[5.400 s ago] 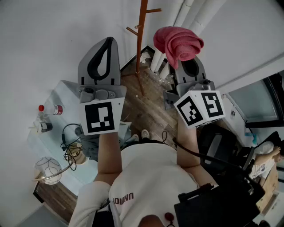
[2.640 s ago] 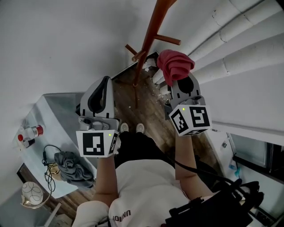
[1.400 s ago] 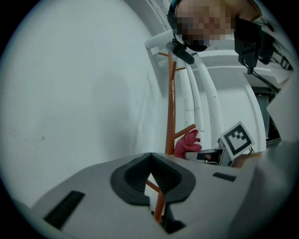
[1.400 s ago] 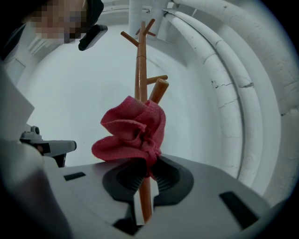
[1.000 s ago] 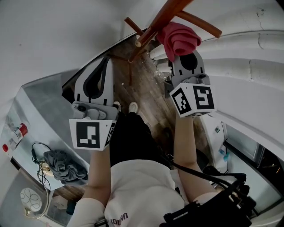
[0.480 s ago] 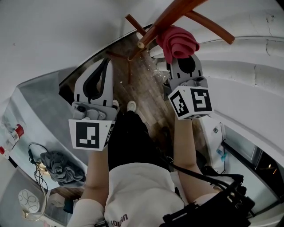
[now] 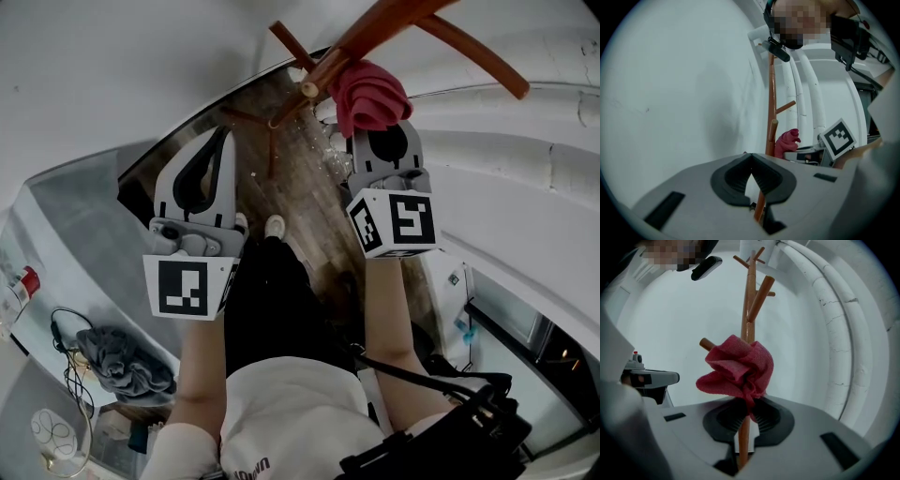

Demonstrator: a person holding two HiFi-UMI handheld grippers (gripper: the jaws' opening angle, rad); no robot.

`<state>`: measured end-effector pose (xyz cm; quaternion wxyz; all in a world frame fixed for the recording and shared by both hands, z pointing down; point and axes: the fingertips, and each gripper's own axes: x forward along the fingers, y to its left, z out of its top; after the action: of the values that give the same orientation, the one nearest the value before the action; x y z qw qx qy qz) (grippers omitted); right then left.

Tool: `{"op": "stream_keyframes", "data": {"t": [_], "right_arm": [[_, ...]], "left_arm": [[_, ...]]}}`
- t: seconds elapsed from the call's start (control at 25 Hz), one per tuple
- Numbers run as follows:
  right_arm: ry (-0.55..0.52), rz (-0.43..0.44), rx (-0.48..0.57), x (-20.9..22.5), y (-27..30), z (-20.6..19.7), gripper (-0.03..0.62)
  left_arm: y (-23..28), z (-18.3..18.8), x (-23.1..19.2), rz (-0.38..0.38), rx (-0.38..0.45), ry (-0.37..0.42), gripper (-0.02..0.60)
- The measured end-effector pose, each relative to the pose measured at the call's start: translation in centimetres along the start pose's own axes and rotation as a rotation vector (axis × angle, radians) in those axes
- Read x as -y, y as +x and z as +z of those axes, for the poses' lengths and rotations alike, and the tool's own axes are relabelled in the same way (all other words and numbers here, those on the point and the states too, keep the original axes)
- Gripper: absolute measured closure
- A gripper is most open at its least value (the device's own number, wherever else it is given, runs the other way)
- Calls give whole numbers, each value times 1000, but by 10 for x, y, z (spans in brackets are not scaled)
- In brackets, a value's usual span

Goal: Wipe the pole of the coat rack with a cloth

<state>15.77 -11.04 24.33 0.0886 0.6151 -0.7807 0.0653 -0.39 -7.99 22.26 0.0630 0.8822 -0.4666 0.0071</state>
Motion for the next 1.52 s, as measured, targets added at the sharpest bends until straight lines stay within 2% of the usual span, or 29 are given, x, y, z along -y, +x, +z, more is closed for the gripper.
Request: {"op": "stream_keyframes", "data": {"t": [0.28,0.48,0.64,0.92,1.2,1.52], "right_arm": [[-104,-77,5,-3,3,-13,546],[-252,-163,-6,-7,6,-20,546],[-257,-221,31,-10,9,-21,545],[-340,-277,21,-14,12,-37,545],[-422,-294,-26,-20,19,-67,545],[-422,-308,-49,-21,24,-93,545]], "left_arm": [[-3,-20,-9,18,-4,-5,569],[-6,-33,-15,29,-16,-11,569],[-7,-38,-20,37,-13,-9,569],[-8,-58,-26,44,-28,-17,569],[-13,-83,-27,47,-58,-36,569],[-16,-114,-23,23,-109,-45,569]]}}
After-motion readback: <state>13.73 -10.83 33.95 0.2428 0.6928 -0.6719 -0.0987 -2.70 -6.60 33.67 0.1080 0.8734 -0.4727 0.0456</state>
